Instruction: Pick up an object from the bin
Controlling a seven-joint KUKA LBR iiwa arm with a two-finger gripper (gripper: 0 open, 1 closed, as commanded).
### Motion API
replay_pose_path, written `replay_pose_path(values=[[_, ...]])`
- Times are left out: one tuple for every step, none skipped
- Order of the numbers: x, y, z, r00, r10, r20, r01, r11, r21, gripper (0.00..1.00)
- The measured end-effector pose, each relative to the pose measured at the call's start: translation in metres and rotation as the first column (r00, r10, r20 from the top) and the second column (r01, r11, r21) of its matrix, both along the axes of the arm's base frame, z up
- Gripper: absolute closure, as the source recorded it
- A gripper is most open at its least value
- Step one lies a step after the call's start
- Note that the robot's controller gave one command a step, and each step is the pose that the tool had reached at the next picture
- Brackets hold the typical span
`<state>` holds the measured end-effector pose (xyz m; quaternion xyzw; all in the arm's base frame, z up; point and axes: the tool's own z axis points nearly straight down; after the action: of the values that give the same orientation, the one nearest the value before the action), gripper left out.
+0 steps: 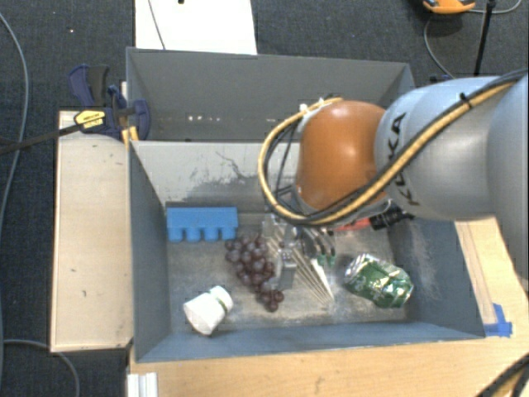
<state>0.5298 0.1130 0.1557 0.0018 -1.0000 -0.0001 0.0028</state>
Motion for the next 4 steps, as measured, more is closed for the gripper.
replay_pose_path(values=[[0.002, -0.001, 0.004, 1.000, -0.004, 0.008, 0.004, 1.000, 0.001, 0.00], [-0.007, 0.014, -0.053, 0.995, -0.096, 0.008, 0.096, 0.995, 0.002, 0.00], [-0.012, 0.019, -0.056, 0.989, -0.151, 0.003, 0.151, 0.989, 0.000, 0.00], [-0.018, 0.016, -0.044, 0.946, -0.325, 0.007, 0.325, 0.946, 0.003, 0.00]])
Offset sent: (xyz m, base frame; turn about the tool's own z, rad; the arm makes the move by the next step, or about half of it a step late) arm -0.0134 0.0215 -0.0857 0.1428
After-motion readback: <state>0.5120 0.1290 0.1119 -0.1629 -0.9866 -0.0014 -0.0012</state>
